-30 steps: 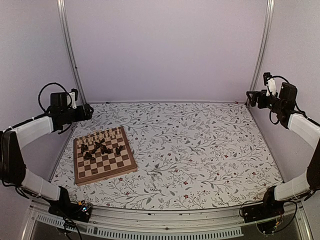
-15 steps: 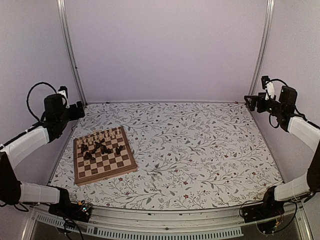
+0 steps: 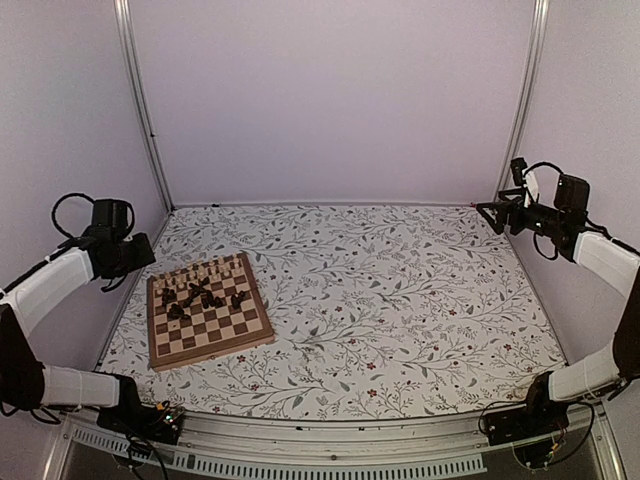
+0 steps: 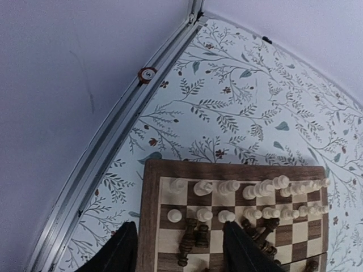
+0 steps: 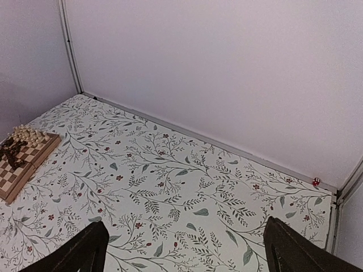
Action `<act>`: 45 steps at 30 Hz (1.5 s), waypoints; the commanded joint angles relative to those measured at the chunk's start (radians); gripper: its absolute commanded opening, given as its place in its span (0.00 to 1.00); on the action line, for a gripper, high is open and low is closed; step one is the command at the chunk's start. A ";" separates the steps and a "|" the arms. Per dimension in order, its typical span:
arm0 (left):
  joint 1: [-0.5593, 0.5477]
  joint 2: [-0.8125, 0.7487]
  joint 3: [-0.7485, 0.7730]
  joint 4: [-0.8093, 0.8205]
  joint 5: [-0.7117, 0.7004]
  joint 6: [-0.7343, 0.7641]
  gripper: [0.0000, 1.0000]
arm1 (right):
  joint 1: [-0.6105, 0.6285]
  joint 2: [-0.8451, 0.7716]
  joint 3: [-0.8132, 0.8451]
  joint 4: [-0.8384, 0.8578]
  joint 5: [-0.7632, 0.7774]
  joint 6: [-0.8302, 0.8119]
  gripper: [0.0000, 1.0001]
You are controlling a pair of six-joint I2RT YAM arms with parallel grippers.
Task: Set up the chess pieces on the board
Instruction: Adjust the chessboard at the center of the board.
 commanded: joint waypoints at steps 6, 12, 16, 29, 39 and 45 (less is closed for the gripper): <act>0.124 0.023 -0.055 -0.129 -0.041 -0.041 0.05 | -0.005 0.044 0.055 -0.079 -0.121 -0.029 0.99; 0.163 0.105 -0.104 -0.126 0.019 -0.014 0.05 | -0.004 0.045 0.057 -0.085 -0.129 -0.031 0.99; 0.163 0.176 -0.117 -0.116 0.054 -0.001 0.05 | -0.005 0.048 0.061 -0.090 -0.129 -0.033 0.99; 0.155 0.309 -0.118 -0.061 0.217 0.046 0.10 | -0.004 0.040 0.059 -0.093 -0.138 -0.037 0.99; 0.088 0.379 -0.069 0.044 0.265 0.063 0.13 | -0.005 0.077 0.064 -0.102 -0.186 -0.022 0.98; -0.067 0.420 0.002 0.095 0.244 0.072 0.14 | -0.005 0.081 0.064 -0.105 -0.195 -0.026 0.96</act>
